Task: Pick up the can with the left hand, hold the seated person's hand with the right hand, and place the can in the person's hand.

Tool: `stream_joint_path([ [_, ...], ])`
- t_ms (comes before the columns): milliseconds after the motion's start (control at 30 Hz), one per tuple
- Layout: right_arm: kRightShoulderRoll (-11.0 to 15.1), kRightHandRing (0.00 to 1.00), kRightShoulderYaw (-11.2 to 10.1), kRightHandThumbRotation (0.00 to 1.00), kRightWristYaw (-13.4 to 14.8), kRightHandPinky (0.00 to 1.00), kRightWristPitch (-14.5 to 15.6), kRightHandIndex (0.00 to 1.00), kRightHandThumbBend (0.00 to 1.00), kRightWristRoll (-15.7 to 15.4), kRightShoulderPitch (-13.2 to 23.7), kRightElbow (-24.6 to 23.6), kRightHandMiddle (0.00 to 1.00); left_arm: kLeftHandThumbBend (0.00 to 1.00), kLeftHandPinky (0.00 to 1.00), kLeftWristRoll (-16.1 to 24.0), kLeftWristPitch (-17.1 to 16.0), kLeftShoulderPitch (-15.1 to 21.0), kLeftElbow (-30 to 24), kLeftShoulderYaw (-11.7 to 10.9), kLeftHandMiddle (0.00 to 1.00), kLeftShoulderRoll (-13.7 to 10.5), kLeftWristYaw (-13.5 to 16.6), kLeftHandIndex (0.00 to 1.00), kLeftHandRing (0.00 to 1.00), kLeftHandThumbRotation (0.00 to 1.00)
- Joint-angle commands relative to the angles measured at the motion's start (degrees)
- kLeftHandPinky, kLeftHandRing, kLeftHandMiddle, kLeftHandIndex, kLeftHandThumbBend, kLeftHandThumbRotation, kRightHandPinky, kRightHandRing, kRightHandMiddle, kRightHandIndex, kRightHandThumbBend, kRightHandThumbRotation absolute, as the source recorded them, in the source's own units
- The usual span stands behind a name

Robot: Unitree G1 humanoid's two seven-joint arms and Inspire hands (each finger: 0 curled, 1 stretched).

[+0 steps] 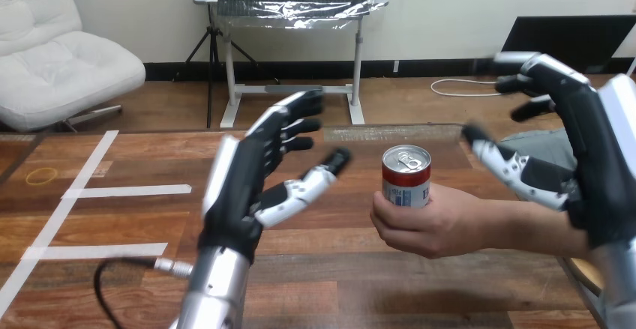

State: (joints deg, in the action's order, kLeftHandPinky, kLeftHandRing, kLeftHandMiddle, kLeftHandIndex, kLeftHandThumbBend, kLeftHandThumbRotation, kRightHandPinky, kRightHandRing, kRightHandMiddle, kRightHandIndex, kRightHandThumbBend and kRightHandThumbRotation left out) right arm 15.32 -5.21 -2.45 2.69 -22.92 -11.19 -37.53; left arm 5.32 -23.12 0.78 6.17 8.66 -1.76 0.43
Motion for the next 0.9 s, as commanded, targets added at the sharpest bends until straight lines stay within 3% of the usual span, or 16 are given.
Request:
stream_joint_path([
  [0, -7.86, 0.75, 3.3, 0.0, 7.89, 0.58, -5.01, 0.73, 0.12, -0.05, -0.42, -1.94, 0.8, 0.48, 0.74, -2.65, -6.53, 0.4, -2.79, -1.44, 0.83, 2.87, 1.53, 0.81, 0.8, 0.36],
  [133, -10.3, 0.75, 5.55, 0.0, 10.99, 0.57, -8.84, 0.74, 0.06, -0.48, -1.35, 0.11, 0.81, 0.46, 0.74, -4.74, -9.66, -0.78, -2.14, -1.21, 0.83, 3.94, 0.58, 0.81, 0.8, 0.38],
  [433, -14.26, 0.78, 8.51, 0.0, 13.03, 0.55, -15.73, 0.77, 0.0, 3.43, -1.98, 3.27, 0.84, 0.44, 0.74, -4.8, -13.31, -3.44, -2.88, -0.93, 0.81, 5.74, 1.24, 0.81, 0.78, 0.42],
  [867, -16.81, 0.79, 10.97, 0.0, 14.58, 0.55, -18.68, 0.79, 0.0, 2.89, -3.42, 4.66, 0.84, 0.38, 0.79, -7.9, -15.37, -6.66, -5.64, 0.17, 0.81, 6.12, -0.11, 0.82, 0.79, 0.49],
])
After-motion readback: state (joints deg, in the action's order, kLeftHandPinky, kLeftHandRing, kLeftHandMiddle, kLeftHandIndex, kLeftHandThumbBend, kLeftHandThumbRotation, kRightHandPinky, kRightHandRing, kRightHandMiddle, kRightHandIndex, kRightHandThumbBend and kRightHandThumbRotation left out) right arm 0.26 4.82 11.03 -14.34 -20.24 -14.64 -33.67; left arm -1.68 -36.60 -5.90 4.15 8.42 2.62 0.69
